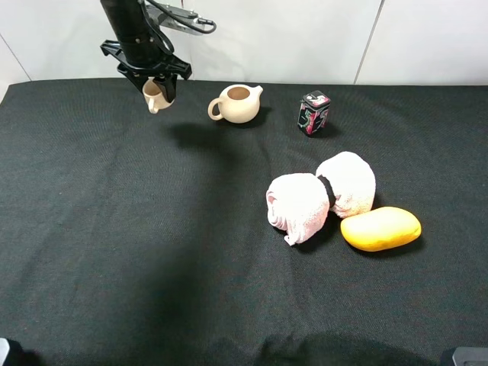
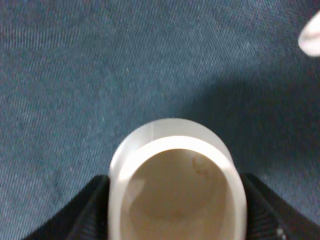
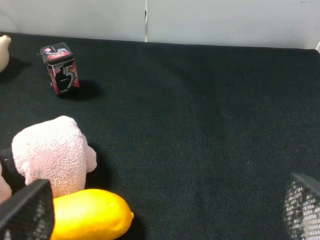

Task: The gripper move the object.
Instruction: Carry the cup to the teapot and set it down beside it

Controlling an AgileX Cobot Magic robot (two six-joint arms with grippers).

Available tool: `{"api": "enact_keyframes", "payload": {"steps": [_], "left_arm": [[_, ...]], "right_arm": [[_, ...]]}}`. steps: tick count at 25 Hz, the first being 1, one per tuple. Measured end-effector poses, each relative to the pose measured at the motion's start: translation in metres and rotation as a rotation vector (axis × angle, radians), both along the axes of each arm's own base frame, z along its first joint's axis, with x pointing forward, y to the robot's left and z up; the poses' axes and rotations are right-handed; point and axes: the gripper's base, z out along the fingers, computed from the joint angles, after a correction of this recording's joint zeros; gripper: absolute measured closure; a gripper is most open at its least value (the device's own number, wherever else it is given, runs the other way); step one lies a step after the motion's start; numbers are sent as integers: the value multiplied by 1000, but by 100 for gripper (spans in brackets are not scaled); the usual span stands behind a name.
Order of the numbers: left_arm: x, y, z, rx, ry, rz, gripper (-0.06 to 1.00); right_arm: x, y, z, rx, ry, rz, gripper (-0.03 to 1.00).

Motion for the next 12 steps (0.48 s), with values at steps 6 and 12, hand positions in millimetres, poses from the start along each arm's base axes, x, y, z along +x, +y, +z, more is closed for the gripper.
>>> {"api": "enact_keyframes", "payload": {"steps": [6, 12], "left_arm": [[11, -4, -14, -3, -7, -1, 37], [19, -7, -25, -10, -15, -2, 37]], "right_arm": [[0, 0, 0, 0, 0, 0, 27], [0, 0, 0, 0, 0, 0, 27]]}}
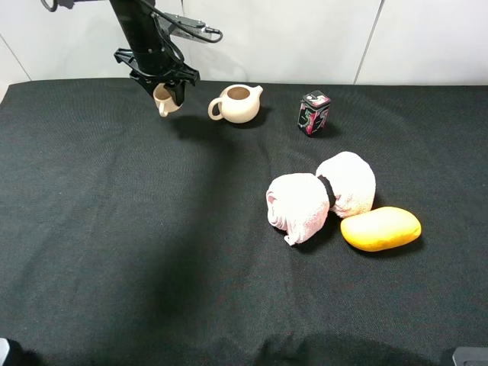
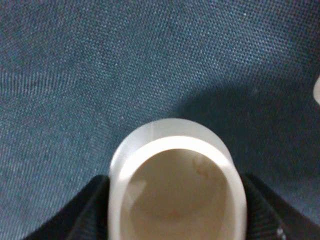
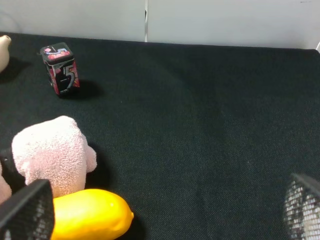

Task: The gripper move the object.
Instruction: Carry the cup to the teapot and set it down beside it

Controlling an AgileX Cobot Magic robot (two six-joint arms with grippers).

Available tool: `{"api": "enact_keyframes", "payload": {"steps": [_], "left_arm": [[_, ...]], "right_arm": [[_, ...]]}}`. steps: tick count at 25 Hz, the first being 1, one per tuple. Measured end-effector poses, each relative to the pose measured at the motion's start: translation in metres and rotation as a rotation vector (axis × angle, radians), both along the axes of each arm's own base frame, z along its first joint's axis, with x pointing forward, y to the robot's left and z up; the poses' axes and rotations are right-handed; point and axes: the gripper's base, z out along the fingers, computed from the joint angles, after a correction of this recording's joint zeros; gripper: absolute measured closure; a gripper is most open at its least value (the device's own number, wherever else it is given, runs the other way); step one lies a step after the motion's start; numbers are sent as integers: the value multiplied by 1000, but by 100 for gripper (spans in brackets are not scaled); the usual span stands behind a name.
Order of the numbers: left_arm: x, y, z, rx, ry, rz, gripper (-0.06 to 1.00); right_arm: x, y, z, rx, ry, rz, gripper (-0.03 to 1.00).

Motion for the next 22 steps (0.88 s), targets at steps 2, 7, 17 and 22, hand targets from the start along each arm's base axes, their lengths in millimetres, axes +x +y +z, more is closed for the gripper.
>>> {"api": "enact_keyframes", "payload": {"steps": [2, 7, 17, 22], "left_arm": [[2, -3, -4, 0, 1, -5, 37], [5, -11, -12, -9, -5, -15, 37], [1, -28, -26, -18, 10, -43, 37], [-1, -33, -30, -17, 15, -54, 37]], "right_arm": [[0, 0, 0, 0, 0, 0, 27], [0, 0, 0, 0, 0, 0, 27], [0, 0, 0, 0, 0, 0, 27], [0, 0, 0, 0, 0, 0, 27]]}}
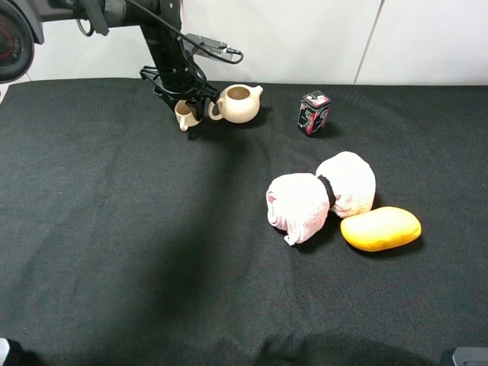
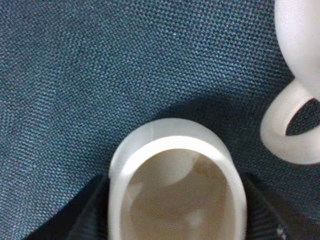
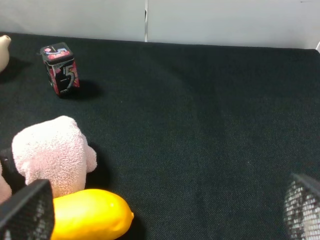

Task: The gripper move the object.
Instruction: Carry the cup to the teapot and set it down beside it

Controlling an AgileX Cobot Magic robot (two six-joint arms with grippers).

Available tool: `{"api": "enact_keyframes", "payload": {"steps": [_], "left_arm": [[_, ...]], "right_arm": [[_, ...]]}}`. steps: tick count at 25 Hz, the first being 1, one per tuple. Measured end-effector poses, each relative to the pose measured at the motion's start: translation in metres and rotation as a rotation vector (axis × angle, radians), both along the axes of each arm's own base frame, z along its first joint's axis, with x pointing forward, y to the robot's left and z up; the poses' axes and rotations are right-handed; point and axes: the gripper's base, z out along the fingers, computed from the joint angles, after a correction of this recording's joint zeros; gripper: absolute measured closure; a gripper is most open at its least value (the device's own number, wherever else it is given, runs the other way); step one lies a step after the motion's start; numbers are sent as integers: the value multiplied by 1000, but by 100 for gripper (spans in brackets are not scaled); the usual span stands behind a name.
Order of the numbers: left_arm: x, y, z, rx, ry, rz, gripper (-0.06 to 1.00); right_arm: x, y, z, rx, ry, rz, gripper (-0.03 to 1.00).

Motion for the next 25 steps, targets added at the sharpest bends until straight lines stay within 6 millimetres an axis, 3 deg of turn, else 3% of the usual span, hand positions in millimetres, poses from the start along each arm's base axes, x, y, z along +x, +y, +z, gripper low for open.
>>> {"api": "enact_keyframes", "payload": {"steps": [25], "left_arm": [[2, -1, 0, -9, -22, -1, 34]], "right_arm": [[0, 0, 0, 0, 0, 0, 27]]}}
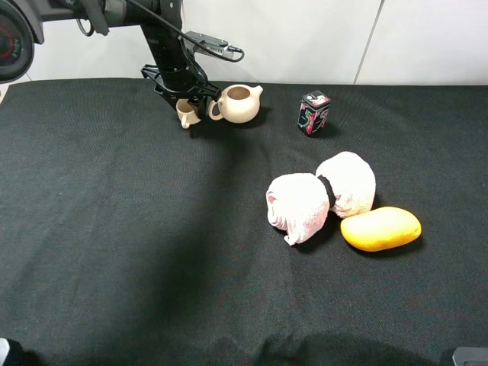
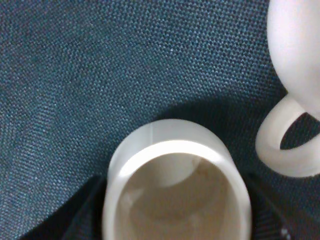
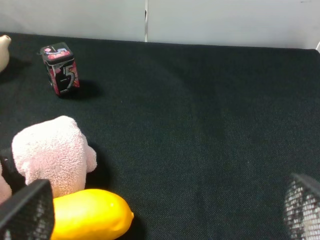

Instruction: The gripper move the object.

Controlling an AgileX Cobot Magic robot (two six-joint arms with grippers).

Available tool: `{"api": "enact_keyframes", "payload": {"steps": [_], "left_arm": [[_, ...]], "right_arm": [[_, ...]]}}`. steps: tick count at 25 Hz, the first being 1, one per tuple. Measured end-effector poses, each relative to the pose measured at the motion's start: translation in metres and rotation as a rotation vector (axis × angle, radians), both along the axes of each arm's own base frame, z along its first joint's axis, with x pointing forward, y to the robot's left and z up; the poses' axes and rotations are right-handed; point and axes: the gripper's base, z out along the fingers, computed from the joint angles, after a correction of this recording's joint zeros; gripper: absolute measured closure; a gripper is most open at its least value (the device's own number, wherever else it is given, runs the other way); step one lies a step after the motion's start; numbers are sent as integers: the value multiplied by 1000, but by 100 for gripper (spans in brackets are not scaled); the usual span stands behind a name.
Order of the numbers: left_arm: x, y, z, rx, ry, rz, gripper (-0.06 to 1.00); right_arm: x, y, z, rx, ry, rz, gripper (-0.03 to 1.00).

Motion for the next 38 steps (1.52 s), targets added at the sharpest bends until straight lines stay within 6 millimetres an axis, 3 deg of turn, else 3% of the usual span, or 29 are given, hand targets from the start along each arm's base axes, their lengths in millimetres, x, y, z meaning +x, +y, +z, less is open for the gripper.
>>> {"api": "enact_keyframes", "payload": {"steps": [7, 28, 32, 38], "left_arm": [[-2, -4, 0, -1, 0, -4, 20], [-11, -6, -1, 34, 81, 18, 10], [-12, -5, 13, 33, 69, 19, 10], [-18, -2, 55, 10, 19, 21, 10]], "right_arm": [[0, 0, 0, 0, 0, 0, 27], [0, 0, 0, 0, 0, 0, 27], [0, 0, 0, 0, 0, 0, 27], [0, 0, 0, 0, 0, 0, 27]]}}
